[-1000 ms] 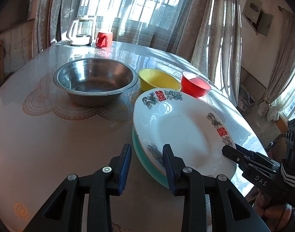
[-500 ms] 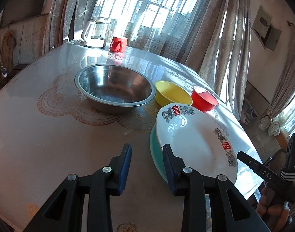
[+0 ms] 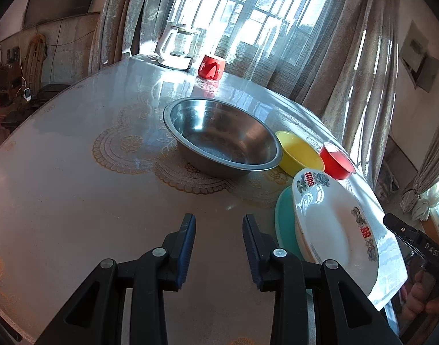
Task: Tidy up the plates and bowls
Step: 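Move the left tool to the rim of the steel basin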
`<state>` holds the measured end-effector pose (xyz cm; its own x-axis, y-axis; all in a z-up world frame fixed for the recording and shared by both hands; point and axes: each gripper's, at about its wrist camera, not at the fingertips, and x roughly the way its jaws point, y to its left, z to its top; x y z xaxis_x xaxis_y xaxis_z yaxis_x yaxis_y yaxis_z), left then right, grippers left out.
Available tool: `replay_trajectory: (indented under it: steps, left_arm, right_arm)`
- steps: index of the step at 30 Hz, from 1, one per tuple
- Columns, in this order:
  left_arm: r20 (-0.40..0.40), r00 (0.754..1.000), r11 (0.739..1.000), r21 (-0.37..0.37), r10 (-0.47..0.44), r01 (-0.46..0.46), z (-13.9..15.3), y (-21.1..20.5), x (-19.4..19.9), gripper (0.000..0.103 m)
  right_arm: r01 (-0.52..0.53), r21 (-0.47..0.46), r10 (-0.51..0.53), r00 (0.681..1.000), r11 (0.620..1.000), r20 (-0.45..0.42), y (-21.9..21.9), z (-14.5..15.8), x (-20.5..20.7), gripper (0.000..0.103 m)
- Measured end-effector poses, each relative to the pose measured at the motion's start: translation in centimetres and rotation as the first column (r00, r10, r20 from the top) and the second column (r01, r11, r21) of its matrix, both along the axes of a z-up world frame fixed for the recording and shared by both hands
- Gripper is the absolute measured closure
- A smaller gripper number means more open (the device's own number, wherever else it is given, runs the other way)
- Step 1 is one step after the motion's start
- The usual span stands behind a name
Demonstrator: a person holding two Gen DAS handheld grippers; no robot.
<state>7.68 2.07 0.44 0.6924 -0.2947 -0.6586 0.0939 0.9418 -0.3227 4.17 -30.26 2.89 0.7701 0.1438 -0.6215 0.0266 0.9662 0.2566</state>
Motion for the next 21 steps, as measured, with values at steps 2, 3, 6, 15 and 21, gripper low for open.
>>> replay_trajectory:
  steps: [2, 3, 6, 15, 21]
  left_arm:
    - [0.003, 1.0, 1.0, -0.002, 0.016, -0.016, 0.1, 0.7, 0.4, 0.066]
    - [0.004, 1.0, 1.0, -0.002, 0.025, -0.025, 0.3, 1.0, 0.6, 0.065]
    - [0.007, 0.999, 0.999, -0.005, 0.048, -0.048, 0.5, 1.9, 1.5, 0.064]
    - [0.016, 0.996, 0.996, -0.003, 0.088, -0.088, 1.2, 3.5, 3.9, 0.061]
    - [-0.006, 0.995, 0.995, -0.011, 0.097, -0.097, 1.1, 3.9, 6.1, 0.058]
  right_arm:
    - [-0.048, 0.005, 0.048, 0.999, 0.999, -0.004, 1.3, 0.4, 0.9, 0.067]
    - [-0.074, 0.021, 0.074, 0.997, 0.997, -0.007, 1.9, 0.5, 1.4, 0.067]
    - [-0.156, 0.083, 0.157, 0.988, 0.984, -0.009, 3.6, 1.0, 3.0, 0.067]
    - [-0.26, 0.154, 0.271, 0.961, 0.953, -0.052, 8.3, 1.2, 8.3, 0.067]
    - [-0.283, 0.151, 0.299, 0.949, 0.947, -0.095, 10.4, 0.6, 11.6, 0.067]
